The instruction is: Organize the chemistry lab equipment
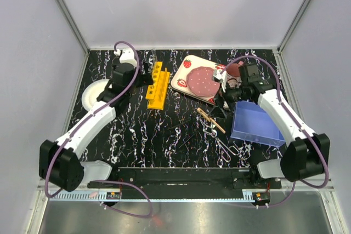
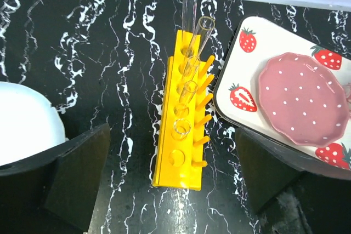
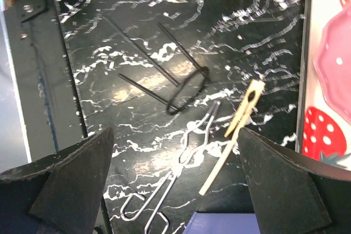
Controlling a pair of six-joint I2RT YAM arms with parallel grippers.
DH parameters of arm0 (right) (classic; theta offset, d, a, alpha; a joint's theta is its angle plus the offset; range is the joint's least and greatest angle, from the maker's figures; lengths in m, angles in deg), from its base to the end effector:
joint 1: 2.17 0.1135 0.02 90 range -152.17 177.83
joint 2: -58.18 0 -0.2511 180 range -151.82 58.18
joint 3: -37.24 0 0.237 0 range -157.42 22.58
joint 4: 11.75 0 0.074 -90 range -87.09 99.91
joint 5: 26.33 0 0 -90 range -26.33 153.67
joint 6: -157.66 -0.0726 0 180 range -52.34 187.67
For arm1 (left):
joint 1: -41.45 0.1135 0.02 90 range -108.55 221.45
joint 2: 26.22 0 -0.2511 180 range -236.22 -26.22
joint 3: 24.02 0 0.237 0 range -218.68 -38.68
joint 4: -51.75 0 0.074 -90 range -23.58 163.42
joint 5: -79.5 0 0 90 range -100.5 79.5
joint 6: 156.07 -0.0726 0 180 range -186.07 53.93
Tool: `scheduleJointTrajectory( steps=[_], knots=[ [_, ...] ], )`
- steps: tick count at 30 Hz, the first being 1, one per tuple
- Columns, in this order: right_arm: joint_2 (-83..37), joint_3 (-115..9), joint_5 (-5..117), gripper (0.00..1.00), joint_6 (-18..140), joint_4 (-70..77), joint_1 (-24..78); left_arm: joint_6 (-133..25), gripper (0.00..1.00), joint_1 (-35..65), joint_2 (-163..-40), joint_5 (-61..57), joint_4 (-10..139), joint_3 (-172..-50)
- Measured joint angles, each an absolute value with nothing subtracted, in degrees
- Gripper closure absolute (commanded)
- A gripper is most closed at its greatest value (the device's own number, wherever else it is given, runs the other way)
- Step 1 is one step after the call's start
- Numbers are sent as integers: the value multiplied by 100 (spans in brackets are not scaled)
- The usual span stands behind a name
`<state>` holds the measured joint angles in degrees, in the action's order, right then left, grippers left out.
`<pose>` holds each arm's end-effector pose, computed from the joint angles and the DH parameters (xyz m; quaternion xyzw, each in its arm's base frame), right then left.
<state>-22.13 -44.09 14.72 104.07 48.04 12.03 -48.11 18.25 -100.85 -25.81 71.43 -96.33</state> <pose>0.2559 0.1212 0.2612 -0.4755 0.7448 0.3443 0.3172 0.3052 -0.1099 0.2921 -0.0369 0.8242 -0.0914 0.5577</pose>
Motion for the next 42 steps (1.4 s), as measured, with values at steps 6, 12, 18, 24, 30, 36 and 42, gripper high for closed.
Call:
scheduleJointTrajectory(
  steps=[6, 12, 18, 24, 30, 36, 42],
  knots=[
    [-1409, -4106, 624, 0, 12818, 5894, 1214, -5004, 1, 2007, -9143, -2481, 7657, -9536],
    [-2047, -4604, 405, 0, 14321, 7088, 1732, -5229, 1, 2673, -8052, -2024, 8433, -9296],
    [-2713, -5240, 1426, 0, 13941, 7029, 3172, -5583, 1, 2689, -6957, -1843, 8866, -8706],
    [-3642, -6149, 2739, 1, 13159, 6541, 3773, -5747, 1, 2689, -6774, -1865, 9084, -8234],
    [-4272, -6219, 3942, 18, 12678, 6121, 4267, -5830, 1, 2689, -6887, -1862, 9154, -8190],
    [-4740, -6221, 4650, 48, 12389, 5903, 4420, -5836, 1, 2689, -6787, -1849, 9154, -8170],
    [-4965, -6223, 4888, 92, 12238, 5813, 4433, -5838, 1, 2689, -6721, -1854, 9156, -8166]
  ],
)
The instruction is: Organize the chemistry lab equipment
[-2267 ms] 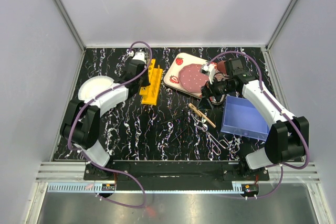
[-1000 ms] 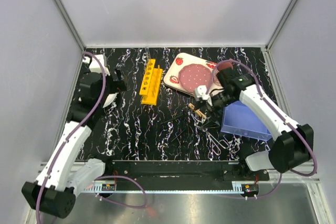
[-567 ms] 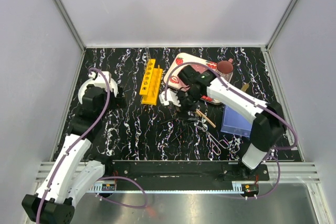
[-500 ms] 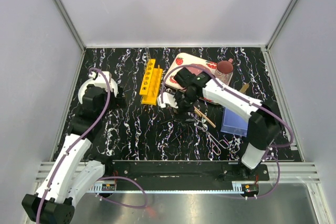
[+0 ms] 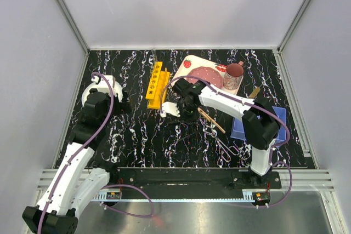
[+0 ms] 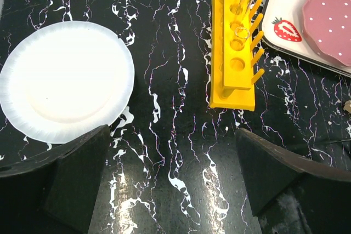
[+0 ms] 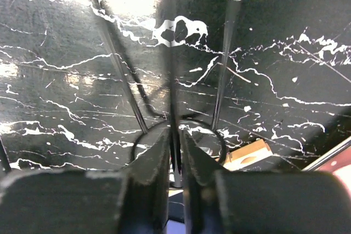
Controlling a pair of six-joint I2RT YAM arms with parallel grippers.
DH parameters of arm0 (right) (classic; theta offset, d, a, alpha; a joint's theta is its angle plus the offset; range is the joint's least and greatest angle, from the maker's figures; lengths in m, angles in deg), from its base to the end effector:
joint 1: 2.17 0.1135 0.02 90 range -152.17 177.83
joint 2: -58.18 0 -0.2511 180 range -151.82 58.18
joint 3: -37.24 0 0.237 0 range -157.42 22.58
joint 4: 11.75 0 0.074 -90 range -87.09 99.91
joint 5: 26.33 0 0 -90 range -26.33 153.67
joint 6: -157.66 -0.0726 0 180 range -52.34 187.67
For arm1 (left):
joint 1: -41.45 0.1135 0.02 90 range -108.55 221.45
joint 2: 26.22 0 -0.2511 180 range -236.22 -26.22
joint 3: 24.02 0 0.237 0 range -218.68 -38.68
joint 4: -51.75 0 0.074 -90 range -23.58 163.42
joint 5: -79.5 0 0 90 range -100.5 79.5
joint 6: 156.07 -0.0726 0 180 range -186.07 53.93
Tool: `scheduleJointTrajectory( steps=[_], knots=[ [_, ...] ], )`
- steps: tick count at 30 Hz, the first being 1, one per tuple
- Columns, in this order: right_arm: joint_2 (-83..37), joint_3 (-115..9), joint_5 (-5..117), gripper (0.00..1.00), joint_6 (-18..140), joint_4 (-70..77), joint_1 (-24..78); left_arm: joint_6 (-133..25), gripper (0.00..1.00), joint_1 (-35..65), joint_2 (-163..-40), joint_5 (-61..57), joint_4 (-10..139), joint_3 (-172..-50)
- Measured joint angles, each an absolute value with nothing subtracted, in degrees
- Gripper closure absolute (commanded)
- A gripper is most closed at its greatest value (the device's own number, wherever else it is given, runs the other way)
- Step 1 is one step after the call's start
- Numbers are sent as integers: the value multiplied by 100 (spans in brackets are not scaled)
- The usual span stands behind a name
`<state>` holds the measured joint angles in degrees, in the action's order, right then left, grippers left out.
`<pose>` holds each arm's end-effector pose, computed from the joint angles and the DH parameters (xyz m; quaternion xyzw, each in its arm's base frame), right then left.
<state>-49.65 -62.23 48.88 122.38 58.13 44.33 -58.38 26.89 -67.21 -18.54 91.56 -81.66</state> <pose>0.2349 0.2744 0.1769 -0.7708 0.6158 0.1204 0.1105 0.1881 -0.0384 0.2887 0.0113 0.8334 -0.0486 0.5504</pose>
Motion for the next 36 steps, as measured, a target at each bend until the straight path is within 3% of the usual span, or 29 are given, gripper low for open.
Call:
scheduleJointTrajectory(
  steps=[1, 8, 15, 29, 36],
  knots=[
    [-4967, -6223, 4919, 100, 12245, 5807, 4435, -5838, 1, 2689, -6715, -1854, 9156, -8164],
    [-4965, -6422, 4801, 100, 12188, 6056, 4438, -5856, 1, 2689, -6675, -1867, 9156, -8160],
    [-4558, -7517, 4090, 100, 12603, 7247, 4254, -5873, 1, 2689, -6487, -1921, 9145, -8079],
    [-2471, -7054, 3183, 100, 12909, 7898, 1104, -5884, 1, 2689, -6522, -2070, 9088, -8052],
    [-1636, -6431, 3096, 100, 12704, 7903, 274, -5900, 1, 2689, -6577, -2072, 9073, -8041]
  ],
)
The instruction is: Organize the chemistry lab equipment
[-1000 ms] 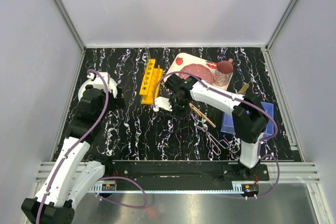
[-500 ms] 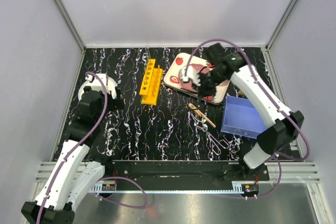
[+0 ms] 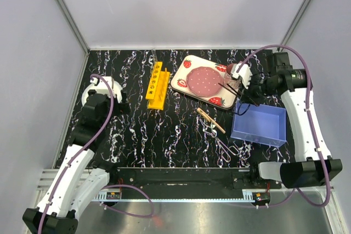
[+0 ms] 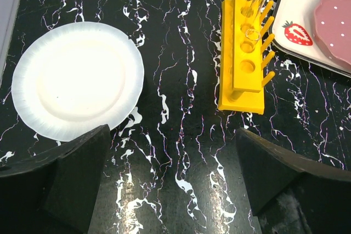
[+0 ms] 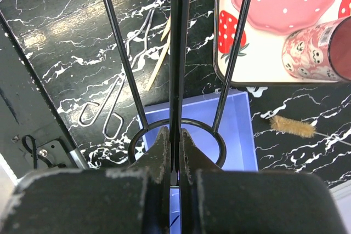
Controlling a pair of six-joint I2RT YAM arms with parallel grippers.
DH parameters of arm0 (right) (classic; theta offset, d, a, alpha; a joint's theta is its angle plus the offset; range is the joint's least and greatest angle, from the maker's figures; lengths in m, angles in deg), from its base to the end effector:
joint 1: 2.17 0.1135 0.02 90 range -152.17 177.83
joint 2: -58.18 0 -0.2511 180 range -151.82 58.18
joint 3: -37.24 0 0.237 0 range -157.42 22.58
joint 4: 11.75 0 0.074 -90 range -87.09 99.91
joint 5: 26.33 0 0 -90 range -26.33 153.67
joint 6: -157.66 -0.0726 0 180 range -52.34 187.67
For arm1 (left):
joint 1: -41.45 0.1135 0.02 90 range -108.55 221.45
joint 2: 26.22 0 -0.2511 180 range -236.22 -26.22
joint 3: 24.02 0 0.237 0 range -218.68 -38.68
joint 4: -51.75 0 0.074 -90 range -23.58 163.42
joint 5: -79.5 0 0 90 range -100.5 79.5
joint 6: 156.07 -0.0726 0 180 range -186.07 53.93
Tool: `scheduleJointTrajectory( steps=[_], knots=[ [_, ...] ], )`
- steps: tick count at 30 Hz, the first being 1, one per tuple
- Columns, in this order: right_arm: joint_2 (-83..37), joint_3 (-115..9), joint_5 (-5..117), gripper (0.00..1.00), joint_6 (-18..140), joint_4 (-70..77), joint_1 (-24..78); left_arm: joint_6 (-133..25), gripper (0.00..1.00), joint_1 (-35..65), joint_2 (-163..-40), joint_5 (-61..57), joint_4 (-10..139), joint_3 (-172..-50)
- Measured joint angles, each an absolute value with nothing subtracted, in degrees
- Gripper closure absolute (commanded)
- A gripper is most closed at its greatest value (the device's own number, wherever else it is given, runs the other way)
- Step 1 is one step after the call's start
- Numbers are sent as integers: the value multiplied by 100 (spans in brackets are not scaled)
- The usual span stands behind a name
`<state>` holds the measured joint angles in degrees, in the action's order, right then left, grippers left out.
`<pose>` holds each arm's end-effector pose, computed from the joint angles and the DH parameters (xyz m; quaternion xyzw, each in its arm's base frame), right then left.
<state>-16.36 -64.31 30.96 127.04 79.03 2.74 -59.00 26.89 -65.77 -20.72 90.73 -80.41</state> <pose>0.2197 0.0583 0.3420 -0.5513 0.7573 0.1442 0.3191 0.1851 -0.0348 0.2872 0.0044 0.8279 -0.0317 0.5600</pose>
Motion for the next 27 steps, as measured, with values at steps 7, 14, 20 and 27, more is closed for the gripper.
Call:
scheduleJointTrajectory(
  steps=[7, 14, 20, 27],
  knots=[
    [-1387, -6136, 3059, 100, 12542, 7898, -87, -5887, 1, 2689, -6586, -2083, 9045, -8011],
    [-1334, -6055, 3061, 100, 12477, 7892, -388, -5871, 1, 2689, -6610, -2083, 9029, -8009],
    [-1210, -5917, 3061, 100, 12461, 7879, -603, -5867, 1, 2689, -6603, -2077, 9029, -8007],
    [-1057, -5867, 3063, 100, 12433, 7885, -858, -5852, 1, 2689, -6411, -2026, 9032, -7991]
  ],
)
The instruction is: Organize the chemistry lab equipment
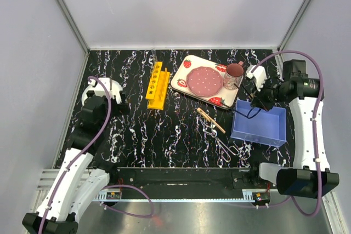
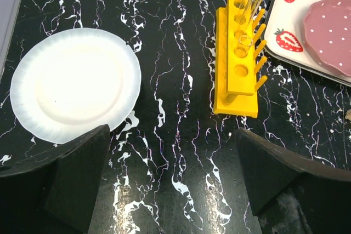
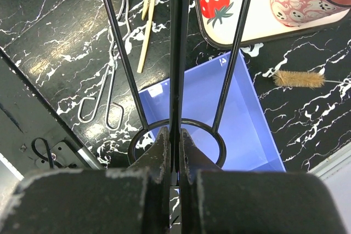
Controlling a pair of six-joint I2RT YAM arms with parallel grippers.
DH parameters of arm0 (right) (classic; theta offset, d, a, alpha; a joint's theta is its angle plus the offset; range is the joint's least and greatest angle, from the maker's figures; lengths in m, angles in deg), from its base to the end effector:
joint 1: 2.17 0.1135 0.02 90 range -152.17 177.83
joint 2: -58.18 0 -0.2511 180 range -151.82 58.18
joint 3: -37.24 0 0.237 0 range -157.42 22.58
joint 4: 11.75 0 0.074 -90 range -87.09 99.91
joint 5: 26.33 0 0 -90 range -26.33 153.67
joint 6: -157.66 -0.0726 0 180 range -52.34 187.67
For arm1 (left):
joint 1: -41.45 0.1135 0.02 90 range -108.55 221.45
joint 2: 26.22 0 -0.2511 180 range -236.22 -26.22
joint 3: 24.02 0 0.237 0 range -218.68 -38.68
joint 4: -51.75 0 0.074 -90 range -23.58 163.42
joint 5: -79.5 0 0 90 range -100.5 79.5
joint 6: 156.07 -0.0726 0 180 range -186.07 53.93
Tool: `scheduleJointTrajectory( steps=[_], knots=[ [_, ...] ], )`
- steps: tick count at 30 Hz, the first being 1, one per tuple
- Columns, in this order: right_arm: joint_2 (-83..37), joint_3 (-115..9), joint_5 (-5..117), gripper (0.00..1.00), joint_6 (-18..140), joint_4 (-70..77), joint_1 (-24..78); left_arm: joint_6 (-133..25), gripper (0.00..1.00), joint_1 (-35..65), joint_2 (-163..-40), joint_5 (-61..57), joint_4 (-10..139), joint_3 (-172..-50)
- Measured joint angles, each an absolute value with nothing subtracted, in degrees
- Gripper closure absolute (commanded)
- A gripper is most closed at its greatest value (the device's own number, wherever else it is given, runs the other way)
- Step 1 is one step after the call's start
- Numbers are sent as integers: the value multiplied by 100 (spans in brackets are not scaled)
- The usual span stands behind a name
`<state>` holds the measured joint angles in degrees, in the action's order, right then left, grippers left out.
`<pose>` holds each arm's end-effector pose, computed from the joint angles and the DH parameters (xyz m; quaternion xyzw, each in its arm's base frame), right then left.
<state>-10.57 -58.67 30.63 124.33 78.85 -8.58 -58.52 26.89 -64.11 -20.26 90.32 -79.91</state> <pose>0.2033 0.0170 0.3351 -0.4554 0.8170 0.1207 0.3325 0.1807 -0.0342 0.2898 0.0017 0.8204 -0.0402 0.5703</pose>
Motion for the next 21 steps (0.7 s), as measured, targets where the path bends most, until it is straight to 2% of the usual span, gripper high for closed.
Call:
scheduleJointTrajectory(
  steps=[12, 21],
  knots=[
    [-1026, -5509, 3413, 100, 12732, 7905, -1304, -5845, 1, 2689, -6188, -1959, 9034, -7945],
    [-1413, -4680, 3874, 98, 13692, 7912, -2332, -5825, 1, 2689, -6183, -1919, 9032, -7941]
  ],
)
